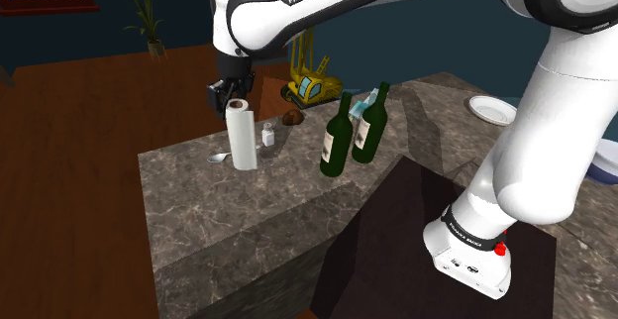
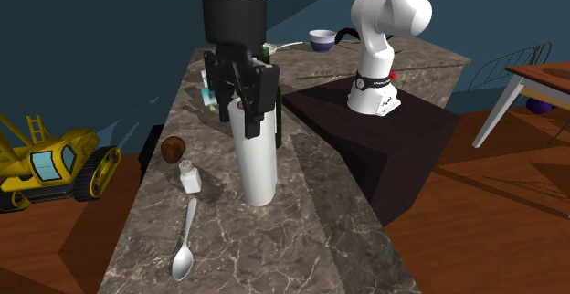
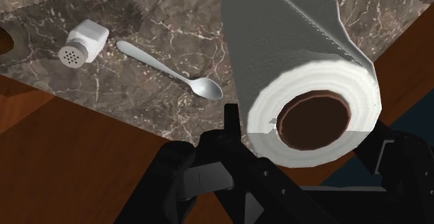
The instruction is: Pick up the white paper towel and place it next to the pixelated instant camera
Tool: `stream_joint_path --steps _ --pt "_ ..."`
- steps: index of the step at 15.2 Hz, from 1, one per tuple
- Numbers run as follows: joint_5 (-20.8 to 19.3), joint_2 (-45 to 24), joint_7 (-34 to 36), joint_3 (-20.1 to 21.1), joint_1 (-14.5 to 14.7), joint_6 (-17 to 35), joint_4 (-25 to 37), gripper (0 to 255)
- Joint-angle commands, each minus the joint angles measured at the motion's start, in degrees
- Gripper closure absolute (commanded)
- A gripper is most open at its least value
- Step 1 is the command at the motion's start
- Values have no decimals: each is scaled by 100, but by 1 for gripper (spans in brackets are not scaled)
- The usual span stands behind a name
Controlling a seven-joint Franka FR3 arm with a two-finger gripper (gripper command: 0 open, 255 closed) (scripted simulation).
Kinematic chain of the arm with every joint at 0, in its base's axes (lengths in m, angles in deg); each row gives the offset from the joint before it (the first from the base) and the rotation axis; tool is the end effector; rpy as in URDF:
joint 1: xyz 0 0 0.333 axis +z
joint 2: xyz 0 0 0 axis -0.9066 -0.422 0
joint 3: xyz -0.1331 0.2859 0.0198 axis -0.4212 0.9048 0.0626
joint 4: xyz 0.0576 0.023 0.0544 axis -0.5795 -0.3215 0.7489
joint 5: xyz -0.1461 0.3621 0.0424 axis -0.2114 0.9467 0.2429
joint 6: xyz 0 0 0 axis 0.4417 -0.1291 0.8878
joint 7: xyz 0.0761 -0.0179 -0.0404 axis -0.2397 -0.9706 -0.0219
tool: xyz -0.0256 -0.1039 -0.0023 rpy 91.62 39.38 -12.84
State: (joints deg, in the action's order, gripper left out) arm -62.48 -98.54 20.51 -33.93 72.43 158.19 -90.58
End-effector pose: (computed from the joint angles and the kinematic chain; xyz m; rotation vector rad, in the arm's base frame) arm 0.5853 0.2286 0.4264 -3.0033 -0.3309 -0.2465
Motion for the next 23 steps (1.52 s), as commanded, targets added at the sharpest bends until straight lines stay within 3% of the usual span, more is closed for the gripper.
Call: stream_joint_path --steps 1,23 --pt "11 44 -1 4 -2 -141 95 255" --pt "60 305 36 22 -10 -1763 1465 255"
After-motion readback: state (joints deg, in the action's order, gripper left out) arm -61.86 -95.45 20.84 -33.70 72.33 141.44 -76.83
